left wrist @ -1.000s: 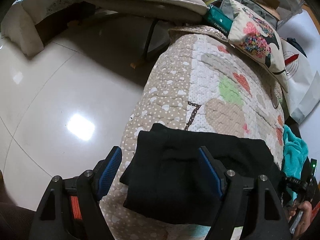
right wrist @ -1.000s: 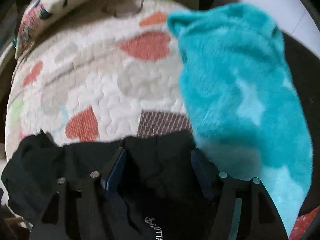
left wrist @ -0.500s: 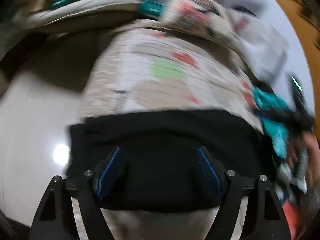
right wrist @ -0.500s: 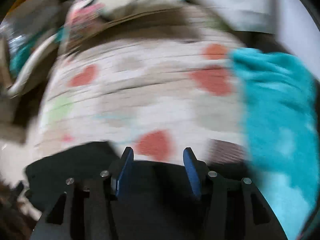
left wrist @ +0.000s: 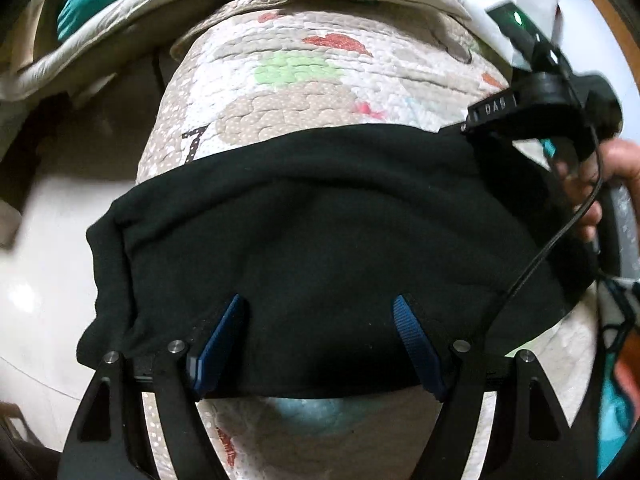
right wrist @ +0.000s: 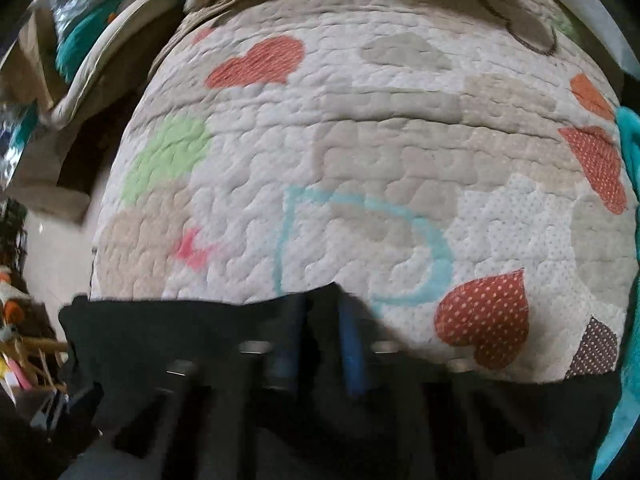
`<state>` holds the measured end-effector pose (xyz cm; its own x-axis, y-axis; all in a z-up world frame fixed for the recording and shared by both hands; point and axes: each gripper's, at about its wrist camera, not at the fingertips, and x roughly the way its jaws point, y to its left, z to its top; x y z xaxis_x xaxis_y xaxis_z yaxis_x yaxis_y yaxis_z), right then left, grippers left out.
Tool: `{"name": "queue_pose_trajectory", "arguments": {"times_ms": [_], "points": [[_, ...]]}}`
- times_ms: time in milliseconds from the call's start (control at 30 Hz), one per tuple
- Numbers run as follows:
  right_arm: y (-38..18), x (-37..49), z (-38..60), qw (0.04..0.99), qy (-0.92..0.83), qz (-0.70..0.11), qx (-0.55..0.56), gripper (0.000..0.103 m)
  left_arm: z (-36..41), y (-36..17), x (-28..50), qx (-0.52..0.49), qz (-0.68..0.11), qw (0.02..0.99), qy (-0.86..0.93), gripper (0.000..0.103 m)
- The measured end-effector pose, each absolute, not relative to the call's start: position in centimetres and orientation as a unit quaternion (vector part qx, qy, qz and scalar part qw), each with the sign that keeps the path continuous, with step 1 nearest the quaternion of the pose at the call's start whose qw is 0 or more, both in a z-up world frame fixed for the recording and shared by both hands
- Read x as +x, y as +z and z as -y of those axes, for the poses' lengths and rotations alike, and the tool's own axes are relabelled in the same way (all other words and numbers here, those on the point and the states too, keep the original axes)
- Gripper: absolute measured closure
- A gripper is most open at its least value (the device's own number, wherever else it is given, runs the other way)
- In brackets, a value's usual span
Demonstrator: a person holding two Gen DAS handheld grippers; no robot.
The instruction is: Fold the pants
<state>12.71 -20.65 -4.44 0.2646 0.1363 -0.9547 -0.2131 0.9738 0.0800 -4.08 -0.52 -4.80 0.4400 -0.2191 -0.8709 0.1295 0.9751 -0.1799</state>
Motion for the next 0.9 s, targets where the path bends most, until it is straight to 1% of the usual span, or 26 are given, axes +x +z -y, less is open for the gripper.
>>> {"name": "queue_pose_trajectory", "arguments": {"times_ms": [133,233,267,333,400,500,567,600,633,667,733,800,900], "points": [[-2.5,13.9,21.1,0.821,0.076,-0.566,-0.021,0.094,0.5,-4.9,-4.3,-0.038,-0.517,0.849,-0.102,0.026],[-1.8,14.9,21.3,0.827,0.062,-0.559,-0.016,0.095,0.5,-4.9,-4.4,-0.036,-0.517,0.849,-0.101,0.026],[-1.7,15.2,21.0,0.83,0.056,-0.555,-0.027,0.103,0.5,-4.9,-4.4,-0.034,-0.519,0.848,-0.1,0.026],[-1.4,16.0,20.8,0.837,0.036,-0.544,-0.05,0.103,0.6,-5.0,-4.4,-0.033,-0.521,0.847,-0.099,0.026],[-1.1,17.0,21.3,0.836,0.03,-0.547,-0.047,0.103,0.5,-4.9,-4.3,-0.035,-0.525,0.845,-0.1,0.026],[-0.1,16.6,21.6,0.848,0.021,-0.529,-0.03,0.102,-0.4,-4.6,-4.3,-0.058,-0.528,0.84,-0.105,0.026],[1.1,15.0,21.4,0.853,0.034,-0.521,-0.013,0.098,-2.0,-4.0,-4.3,-0.096,-0.521,0.841,-0.106,0.026],[1.4,14.0,21.2,0.854,0.042,-0.519,-0.009,0.09,-3.7,-3.5,-4.2,-0.121,-0.512,0.845,-0.094,0.026],[1.7,12.7,20.9,0.852,0.056,-0.52,-0.003,0.081,-5.0,-3.2,-4.3,-0.137,-0.505,0.848,-0.08,0.026],[1.7,11.2,20.4,0.849,0.073,-0.523,0.004,0.077,-7.0,-3.0,-4.3,-0.164,-0.496,0.851,-0.054,0.026],[0.8,8.8,18.9,0.84,0.111,-0.531,0.011,0.076,-10.9,-3.5,-4.7,-0.216,-0.494,0.842,-0.002,0.026],[-0.6,5.9,17.4,0.822,0.15,-0.55,0.01,0.076,-14.2,-5.1,-5.3,-0.249,-0.511,0.821,0.056,0.026],[-3.8,2.3,15.6,0.79,0.181,-0.586,-0.001,0.076,-15.7,-7.8,-6.0,-0.24,-0.561,0.786,0.103,0.026]]}}
